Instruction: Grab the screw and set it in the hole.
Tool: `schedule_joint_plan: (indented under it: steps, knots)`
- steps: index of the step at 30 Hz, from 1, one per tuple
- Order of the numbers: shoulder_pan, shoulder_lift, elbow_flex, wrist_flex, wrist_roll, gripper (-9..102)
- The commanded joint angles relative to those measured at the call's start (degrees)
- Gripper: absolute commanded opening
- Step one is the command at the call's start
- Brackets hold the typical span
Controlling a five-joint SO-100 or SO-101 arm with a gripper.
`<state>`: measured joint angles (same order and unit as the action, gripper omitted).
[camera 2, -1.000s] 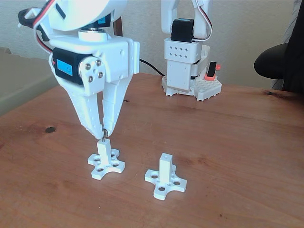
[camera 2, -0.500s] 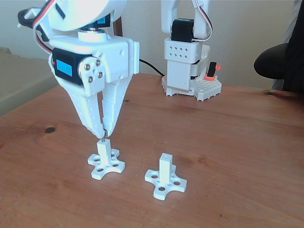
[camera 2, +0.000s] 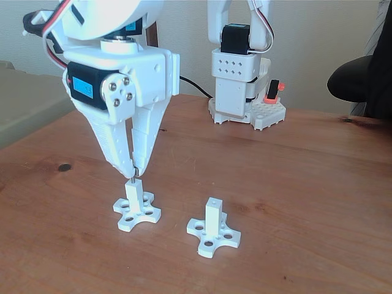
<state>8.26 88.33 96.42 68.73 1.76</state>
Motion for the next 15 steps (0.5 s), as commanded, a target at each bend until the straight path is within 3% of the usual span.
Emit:
schedule_joint_plan:
  steps: [1,15]
  knots:
    - [-0.4,1.1,-6.5,0.7,-1.2,-4]
    - [-1.5,0.7,-9.5,4.5,-1.6,-4]
